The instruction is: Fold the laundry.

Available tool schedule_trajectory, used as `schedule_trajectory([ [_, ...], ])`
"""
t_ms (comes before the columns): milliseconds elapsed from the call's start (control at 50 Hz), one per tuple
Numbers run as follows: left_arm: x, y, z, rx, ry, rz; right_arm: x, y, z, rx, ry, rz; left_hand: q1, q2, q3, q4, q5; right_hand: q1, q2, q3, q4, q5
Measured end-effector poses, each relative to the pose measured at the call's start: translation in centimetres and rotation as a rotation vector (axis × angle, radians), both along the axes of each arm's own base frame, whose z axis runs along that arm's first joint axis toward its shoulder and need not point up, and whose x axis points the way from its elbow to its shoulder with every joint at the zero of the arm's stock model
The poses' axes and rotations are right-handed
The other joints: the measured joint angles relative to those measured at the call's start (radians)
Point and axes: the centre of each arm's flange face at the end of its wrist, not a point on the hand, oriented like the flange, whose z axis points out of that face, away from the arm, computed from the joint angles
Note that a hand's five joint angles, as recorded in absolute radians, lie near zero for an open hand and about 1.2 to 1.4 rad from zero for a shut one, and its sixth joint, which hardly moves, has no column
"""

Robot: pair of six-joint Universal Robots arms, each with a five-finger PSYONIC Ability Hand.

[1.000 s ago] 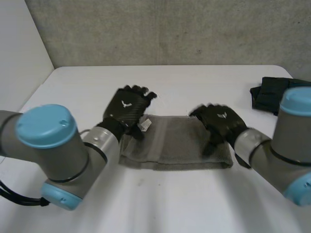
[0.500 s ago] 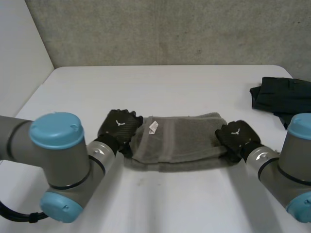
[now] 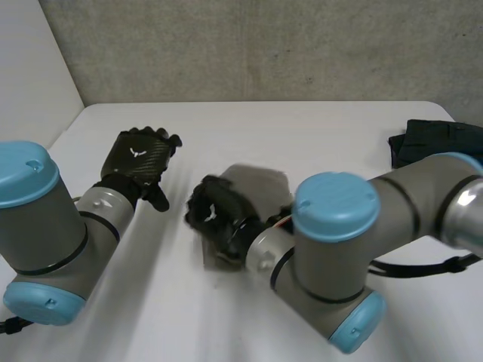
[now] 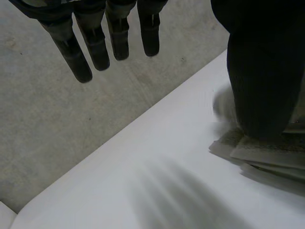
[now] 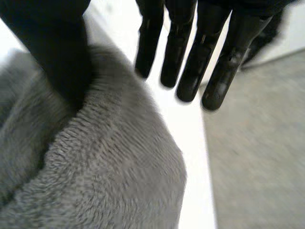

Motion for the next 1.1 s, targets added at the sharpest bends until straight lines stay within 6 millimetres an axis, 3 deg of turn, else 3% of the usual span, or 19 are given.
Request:
schedule_trajectory([
  [20, 0.0, -0.1, 0.1, -0.005, 0.004, 0.001, 0.2, 0.4, -0.3, 0.029, 0.006, 0.011, -0.026, -0.027, -0.026, -0.021, -0.023, -0.265, -0.326, -0.302, -0.301, -0.290],
  [40, -0.1, -0.1, 0.3, -0.009, 0.007, 0.001, 0.2, 0.6, -0.5, 0.055, 0.006, 0.008, -0.033, -0.035, -0.035, -0.029, -0.031, -0.394, -0.464, -0.459, -0.457, -0.446],
  [60, -0.1, -0.2, 0.4, -0.012, 0.011, 0.000, 0.1, 0.6, -0.5, 0.079, 0.002, -0.001, -0.042, -0.044, -0.045, -0.039, -0.041, -0.394, -0.464, -0.459, -0.457, -0.446],
  [80, -0.2, -0.2, 0.6, -0.017, 0.018, -0.002, 0.0, 0.5, -0.5, 0.117, -0.009, -0.022, -0.046, -0.048, -0.048, -0.044, -0.046, -0.568, -0.709, -0.718, -0.713, -0.696],
  [220, -1.6, -0.2, 1.9, -0.039, 0.087, -0.034, -3.4, -4.2, 2.0, 0.487, -0.288, -0.297, -0.046, -0.048, -0.048, -0.044, -0.046, -0.576, -0.727, -0.741, -0.727, -0.711],
  [300, -3.3, 0.1, 2.3, -0.033, 0.142, -0.081, -6.7, -7.6, 4.1, 0.726, -0.534, -0.436, -0.046, -0.048, -0.048, -0.044, -0.046, -0.576, -0.727, -0.741, -0.727, -0.711],
  [400, -6.1, 0.9, 1.6, 0.004, 0.179, -0.152, -9.2, -9.9, 4.8, 0.873, -0.678, -0.510, -0.046, -0.048, -0.048, -0.044, -0.046, -0.576, -0.727, -0.741, -0.727, -0.711],
  [440, -7.0, 1.2, 1.0, 0.022, 0.181, -0.173, -9.5, -10.2, 4.8, 0.889, -0.688, -0.521, -0.046, -0.048, -0.048, -0.044, -0.045, -0.576, -0.727, -0.741, -0.727, -0.711],
  [560, -8.5, 1.6, -2.9, 0.157, 0.106, -0.186, -9.1, -11.2, 1.8, 0.923, -0.576, -0.569, -0.046, -0.048, -0.048, -0.044, -0.045, -0.576, -0.727, -0.741, -0.727, -0.711],
  [760, -7.4, 1.1, -7.5, 0.288, -0.024, -0.090, -8.0, -11.9, -3.0, 0.911, -0.376, -0.597, -0.046, -0.048, -0.048, -0.044, -0.045, -0.576, -0.727, -0.741, -0.727, -0.711],
  [920, -6.6, 1.1, -8.6, 0.289, -0.121, -0.077, -7.8, -12.0, -4.2, 0.789, -0.267, -0.607, -0.046, -0.048, -0.048, -0.044, -0.046, -0.589, -0.727, -0.741, -0.727, -0.711],
  [1100, -6.8, 1.4, -7.1, 0.243, -0.142, -0.107, -7.7, -11.8, -1.9, 0.685, -0.259, -0.582, -0.046, -0.048, -0.048, -0.044, -0.046, -0.591, -0.727, -0.741, -0.727, -0.711],
])
